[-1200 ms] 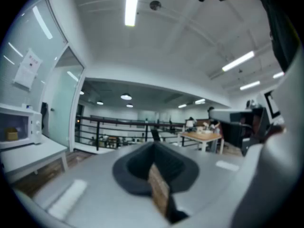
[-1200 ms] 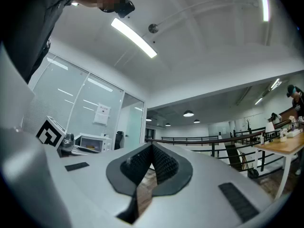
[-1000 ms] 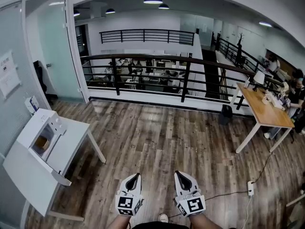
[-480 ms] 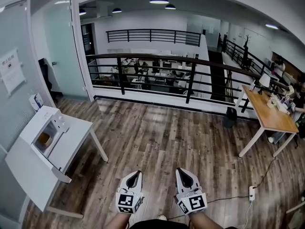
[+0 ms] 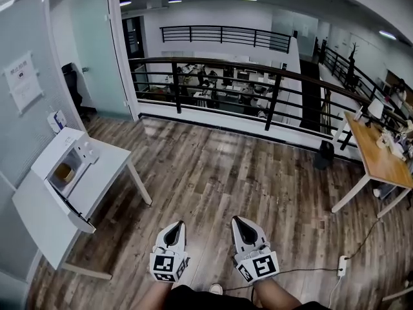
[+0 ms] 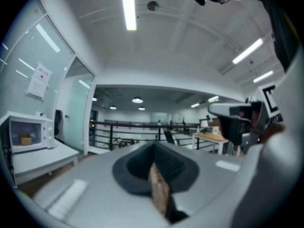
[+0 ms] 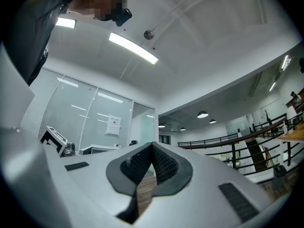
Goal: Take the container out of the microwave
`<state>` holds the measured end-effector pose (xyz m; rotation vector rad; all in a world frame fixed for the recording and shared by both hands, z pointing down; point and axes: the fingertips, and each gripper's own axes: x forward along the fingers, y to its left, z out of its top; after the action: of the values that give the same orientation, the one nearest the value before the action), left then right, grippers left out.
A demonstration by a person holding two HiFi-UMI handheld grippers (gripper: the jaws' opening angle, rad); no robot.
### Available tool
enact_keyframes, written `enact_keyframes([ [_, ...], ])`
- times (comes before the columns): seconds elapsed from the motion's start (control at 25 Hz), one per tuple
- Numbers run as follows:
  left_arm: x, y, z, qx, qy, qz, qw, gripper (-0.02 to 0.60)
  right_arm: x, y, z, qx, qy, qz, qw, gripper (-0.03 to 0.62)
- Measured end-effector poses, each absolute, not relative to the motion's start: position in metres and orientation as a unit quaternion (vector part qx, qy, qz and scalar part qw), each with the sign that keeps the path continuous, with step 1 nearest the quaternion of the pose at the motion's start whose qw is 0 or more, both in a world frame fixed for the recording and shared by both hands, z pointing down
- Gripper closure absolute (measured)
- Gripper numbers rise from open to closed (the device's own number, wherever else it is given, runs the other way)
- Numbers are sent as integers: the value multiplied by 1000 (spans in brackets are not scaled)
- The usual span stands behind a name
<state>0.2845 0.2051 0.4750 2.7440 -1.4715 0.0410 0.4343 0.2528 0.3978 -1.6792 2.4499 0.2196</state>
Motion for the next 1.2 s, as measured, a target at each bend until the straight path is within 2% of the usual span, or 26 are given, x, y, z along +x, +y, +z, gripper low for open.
enact_keyframes([
  [0.32,261,168,478,867,-497,12,30,577,403,207,398,-528,843,60,86,595],
  [0.64,219,97,470,867,-499,0,19,577,344,125,390,-509,853,61,94,595],
  [1.2,137,-3,468,855,-518,-8,15,577,268,22,393,-491,866,68,69,595],
])
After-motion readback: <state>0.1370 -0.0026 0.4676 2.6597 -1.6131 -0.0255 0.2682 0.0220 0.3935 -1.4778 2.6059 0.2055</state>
